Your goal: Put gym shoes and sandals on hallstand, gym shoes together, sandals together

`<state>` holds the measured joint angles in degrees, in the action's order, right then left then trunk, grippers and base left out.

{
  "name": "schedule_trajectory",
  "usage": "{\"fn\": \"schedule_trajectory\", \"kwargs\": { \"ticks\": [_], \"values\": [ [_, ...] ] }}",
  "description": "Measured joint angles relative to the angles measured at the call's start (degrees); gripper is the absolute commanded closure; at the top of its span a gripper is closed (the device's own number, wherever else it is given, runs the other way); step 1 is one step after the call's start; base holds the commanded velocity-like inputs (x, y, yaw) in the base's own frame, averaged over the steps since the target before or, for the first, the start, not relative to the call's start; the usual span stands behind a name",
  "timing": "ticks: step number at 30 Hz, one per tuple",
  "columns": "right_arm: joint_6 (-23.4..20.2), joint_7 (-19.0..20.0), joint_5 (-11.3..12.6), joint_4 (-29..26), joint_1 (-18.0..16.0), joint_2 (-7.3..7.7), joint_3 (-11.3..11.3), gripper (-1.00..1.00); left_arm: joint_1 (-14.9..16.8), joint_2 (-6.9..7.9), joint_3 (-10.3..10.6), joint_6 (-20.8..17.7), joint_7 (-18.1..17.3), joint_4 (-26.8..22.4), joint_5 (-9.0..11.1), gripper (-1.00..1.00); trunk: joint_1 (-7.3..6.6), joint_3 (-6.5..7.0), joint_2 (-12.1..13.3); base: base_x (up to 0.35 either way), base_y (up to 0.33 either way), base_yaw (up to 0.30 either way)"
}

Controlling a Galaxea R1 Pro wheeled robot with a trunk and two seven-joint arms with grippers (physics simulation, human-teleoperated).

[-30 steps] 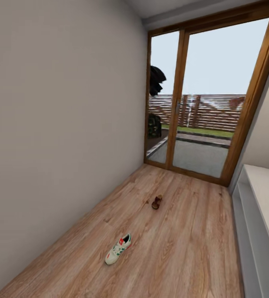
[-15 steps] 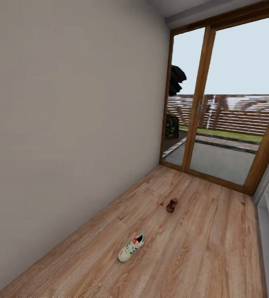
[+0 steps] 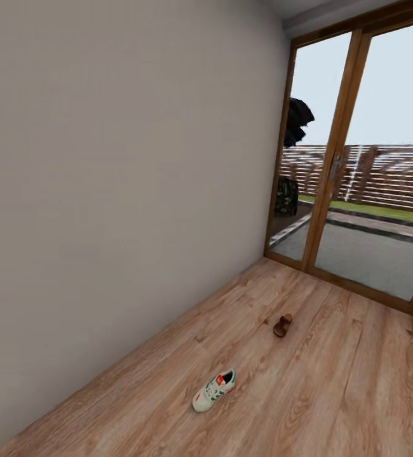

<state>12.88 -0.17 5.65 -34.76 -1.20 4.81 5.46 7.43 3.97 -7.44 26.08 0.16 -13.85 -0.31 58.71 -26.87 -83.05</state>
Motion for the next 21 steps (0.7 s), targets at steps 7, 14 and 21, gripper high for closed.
{"fn": "schedule_trajectory", "kwargs": {
  "ticks": [7, 14, 21],
  "values": [
    [0.0, 0.0, 0.0, 0.0, 0.0, 0.00, 0.0, -1.00, 0.0, -0.01, 0.0, 0.0, 0.0, 0.0, 0.0, -1.00, 0.00, 0.00, 0.0, 0.243, -0.171, 0.008],
    [0.0, 0.0, 0.0, 0.0, 0.0, 0.00, 0.0, -1.00, 0.0, 0.03, 0.0, 0.0, 0.0, 0.0, 0.0, -1.00, 0.00, 0.00, 0.0, 0.244, -0.174, 0.001],
    [0.0, 0.1, 0.0, -0.2, 0.0, 0.00, -0.1, -1.00, 0.0, 0.06, -0.1, -0.1, 0.0, 0.0, 0.0, -1.00, 0.01, 0.00, 0.0, 0.191, -0.123, 0.000]
  ]
}}
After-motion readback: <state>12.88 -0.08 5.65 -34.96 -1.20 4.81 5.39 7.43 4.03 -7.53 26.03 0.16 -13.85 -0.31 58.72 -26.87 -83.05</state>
